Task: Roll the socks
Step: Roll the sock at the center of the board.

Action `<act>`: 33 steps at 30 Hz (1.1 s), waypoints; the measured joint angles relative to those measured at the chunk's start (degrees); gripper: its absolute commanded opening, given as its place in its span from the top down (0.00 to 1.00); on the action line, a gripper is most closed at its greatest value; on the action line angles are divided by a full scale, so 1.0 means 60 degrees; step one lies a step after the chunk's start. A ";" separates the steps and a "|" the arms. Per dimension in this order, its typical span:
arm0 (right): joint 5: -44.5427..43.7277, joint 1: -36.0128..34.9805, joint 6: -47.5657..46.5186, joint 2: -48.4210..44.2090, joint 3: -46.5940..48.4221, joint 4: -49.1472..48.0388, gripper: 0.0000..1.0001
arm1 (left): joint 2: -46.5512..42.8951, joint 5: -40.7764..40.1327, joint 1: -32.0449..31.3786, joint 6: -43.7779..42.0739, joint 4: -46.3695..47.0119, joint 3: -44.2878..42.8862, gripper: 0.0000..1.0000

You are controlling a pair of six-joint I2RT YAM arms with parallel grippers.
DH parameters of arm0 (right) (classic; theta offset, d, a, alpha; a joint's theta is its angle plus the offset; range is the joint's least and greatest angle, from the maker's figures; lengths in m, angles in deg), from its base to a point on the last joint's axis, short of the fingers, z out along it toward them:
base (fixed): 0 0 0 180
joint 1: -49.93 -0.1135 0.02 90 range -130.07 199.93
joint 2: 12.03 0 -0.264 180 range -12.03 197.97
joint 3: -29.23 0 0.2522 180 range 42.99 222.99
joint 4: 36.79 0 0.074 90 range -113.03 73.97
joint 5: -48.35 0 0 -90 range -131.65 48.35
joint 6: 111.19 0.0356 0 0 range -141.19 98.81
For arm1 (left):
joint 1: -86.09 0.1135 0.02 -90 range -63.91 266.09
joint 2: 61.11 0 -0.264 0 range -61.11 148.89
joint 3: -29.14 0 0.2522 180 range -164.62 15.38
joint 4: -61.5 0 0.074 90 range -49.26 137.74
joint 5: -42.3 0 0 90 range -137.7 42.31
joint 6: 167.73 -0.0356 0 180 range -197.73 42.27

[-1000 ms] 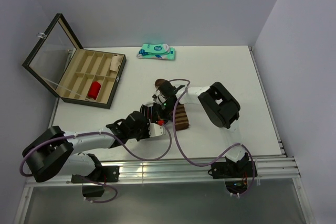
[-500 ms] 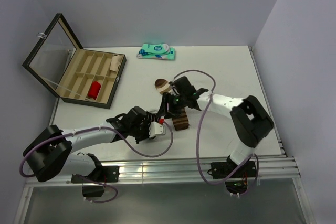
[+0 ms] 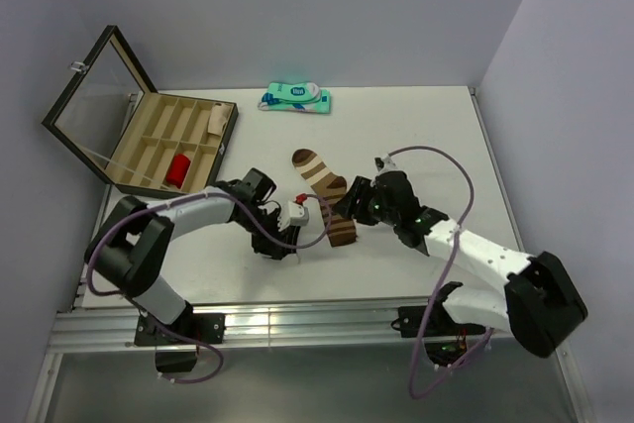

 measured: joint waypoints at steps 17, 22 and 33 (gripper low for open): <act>-0.3071 -0.4805 -0.3781 -0.2656 -0.1639 -0.2036 0.49 | 0.4816 0.2291 0.0994 -0.2295 -0.5719 -0.4244 1.00; -0.3807 -0.5843 -0.4426 -0.1614 -0.1530 -0.2408 0.49 | 0.5559 0.2521 0.1188 -0.2532 -0.6750 -0.4561 1.00; -0.4666 -0.7577 -0.5697 0.2091 0.0667 -0.2368 0.47 | 0.6273 0.2459 0.1443 -0.2055 -0.7555 -0.5042 1.00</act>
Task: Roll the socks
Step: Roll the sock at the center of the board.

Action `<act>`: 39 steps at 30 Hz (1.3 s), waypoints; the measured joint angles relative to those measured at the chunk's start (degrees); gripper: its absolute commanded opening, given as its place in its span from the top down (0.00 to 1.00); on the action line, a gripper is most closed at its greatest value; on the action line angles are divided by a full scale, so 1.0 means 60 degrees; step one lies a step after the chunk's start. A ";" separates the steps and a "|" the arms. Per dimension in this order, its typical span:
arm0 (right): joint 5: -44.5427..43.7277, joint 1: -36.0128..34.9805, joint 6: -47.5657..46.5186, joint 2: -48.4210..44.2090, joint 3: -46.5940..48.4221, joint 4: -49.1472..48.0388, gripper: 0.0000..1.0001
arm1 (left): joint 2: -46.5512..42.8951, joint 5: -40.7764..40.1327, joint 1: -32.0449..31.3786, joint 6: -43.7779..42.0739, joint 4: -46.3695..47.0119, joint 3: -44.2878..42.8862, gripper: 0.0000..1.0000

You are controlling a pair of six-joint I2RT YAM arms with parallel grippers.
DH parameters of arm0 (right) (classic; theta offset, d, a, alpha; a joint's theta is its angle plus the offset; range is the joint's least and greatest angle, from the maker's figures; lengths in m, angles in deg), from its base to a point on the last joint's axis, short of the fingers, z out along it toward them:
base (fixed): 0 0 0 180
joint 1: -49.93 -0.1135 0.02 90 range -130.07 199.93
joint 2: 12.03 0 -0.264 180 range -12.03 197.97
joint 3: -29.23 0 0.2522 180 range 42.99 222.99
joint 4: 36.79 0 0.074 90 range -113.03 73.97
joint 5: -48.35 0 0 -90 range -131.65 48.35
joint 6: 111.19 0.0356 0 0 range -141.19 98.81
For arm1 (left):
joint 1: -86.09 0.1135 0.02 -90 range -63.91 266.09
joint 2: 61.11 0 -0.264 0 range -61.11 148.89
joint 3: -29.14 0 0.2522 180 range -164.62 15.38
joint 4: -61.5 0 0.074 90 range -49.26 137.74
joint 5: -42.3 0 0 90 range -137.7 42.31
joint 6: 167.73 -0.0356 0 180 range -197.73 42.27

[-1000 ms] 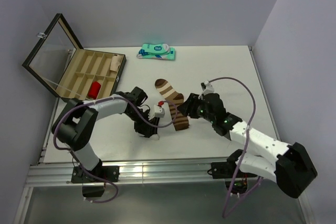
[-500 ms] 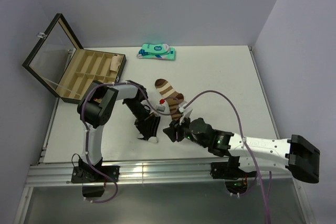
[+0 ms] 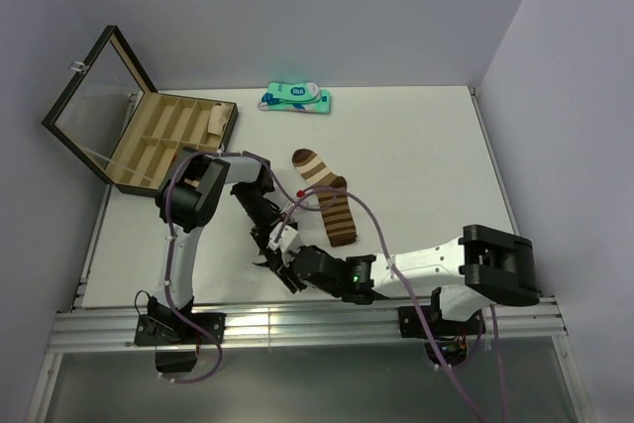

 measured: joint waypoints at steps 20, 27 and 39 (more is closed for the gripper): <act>-0.0386 -0.0098 -0.0867 0.2597 0.0991 -0.0055 0.45 | 0.0197 -0.0029 0.0171 0.0550 -0.0095 -0.0044 0.97; -0.1027 -0.0182 -0.0976 0.3016 0.1177 -0.0339 0.46 | 0.0262 -0.0069 0.0204 0.0444 -0.0255 -0.0062 0.95; -0.2120 -0.0368 -0.1224 0.3337 0.1158 -0.0841 0.49 | 0.0266 -0.0233 0.0211 0.0189 -0.0412 -0.0055 0.94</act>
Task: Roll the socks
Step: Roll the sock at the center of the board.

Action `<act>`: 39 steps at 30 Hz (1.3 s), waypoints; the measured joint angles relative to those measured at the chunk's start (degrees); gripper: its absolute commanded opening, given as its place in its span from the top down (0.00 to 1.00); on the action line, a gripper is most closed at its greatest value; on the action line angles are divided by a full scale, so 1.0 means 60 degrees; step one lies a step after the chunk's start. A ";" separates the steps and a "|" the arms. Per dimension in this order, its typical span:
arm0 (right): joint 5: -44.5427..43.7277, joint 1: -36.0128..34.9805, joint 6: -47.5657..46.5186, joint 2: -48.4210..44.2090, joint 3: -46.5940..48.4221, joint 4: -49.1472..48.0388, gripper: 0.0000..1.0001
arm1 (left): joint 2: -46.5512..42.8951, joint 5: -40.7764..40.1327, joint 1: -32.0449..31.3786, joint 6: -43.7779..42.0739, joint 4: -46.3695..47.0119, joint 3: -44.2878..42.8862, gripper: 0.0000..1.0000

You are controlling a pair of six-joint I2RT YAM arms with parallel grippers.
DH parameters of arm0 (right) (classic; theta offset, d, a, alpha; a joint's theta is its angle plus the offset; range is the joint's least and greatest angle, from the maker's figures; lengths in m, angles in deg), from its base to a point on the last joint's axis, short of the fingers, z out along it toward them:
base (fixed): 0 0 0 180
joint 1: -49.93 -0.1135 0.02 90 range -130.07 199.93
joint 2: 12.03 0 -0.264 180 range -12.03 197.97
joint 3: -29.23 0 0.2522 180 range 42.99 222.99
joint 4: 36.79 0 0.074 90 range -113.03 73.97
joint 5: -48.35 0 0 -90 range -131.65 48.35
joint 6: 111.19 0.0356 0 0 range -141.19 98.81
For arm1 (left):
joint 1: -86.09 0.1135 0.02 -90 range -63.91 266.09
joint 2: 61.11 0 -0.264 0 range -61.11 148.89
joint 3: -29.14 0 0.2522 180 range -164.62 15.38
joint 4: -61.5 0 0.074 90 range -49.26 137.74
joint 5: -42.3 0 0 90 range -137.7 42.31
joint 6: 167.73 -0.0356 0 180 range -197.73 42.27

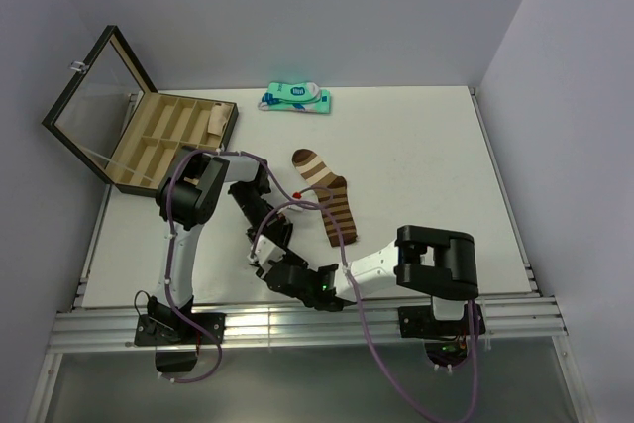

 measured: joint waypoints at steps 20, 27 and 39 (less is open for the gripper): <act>0.0907 0.0200 0.0841 -0.0510 0.0109 0.1115 0.99 | -0.0892 0.0226 0.0157 0.0579 0.0907 0.0022 0.54; 0.1949 0.0430 0.1242 -0.1177 0.0055 0.2084 1.00 | -0.2186 0.0291 0.1086 0.2091 0.3381 0.0557 0.56; 0.5417 0.2539 0.1851 -0.1071 0.0466 0.2951 1.00 | -0.5209 -0.0769 0.3581 0.4790 0.7614 0.2299 0.54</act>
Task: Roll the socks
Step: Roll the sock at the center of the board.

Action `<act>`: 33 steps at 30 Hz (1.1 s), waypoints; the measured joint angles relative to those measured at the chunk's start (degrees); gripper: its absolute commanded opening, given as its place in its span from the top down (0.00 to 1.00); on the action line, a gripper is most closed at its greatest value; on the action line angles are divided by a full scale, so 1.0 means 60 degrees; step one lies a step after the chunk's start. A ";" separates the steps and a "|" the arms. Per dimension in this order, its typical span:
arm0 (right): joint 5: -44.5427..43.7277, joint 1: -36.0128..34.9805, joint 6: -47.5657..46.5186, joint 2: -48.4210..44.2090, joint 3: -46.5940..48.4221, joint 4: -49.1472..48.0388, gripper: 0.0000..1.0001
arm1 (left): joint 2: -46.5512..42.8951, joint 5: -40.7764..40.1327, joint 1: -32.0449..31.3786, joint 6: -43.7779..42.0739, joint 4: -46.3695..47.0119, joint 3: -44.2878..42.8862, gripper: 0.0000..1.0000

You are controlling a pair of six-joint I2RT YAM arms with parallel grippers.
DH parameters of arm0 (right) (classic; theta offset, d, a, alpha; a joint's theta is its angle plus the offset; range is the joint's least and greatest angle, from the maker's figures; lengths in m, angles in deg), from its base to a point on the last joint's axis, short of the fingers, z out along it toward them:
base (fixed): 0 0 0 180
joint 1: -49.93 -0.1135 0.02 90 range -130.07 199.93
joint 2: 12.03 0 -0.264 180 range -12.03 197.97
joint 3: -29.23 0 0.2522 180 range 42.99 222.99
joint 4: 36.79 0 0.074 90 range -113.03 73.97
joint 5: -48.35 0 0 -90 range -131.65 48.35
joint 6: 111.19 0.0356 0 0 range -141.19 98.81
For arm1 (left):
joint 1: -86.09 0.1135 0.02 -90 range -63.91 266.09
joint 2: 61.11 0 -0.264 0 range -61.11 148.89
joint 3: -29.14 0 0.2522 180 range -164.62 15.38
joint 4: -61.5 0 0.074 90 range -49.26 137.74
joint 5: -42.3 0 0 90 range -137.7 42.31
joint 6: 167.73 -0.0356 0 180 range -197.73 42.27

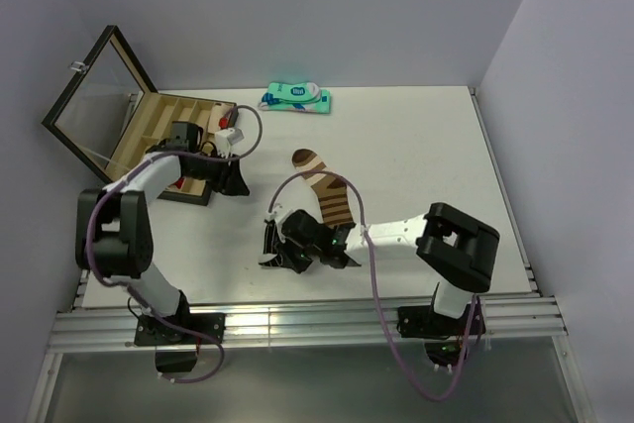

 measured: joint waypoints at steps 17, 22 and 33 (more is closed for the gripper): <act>0.5475 0.2568 0.0350 0.2546 0.3195 0.2911 0.97 | -0.6036 -0.2484 -0.2656 -0.1745 0.3213 0.4958 0.36; 0.6040 0.2838 0.0357 0.2998 0.3803 0.3730 0.95 | -0.6207 -0.3115 -0.3974 -0.2171 0.3486 0.5308 0.37; 0.6422 0.3326 0.0350 0.3231 0.4113 0.4677 0.95 | -0.5519 -0.4255 -0.6102 -0.2444 0.3931 0.6065 0.37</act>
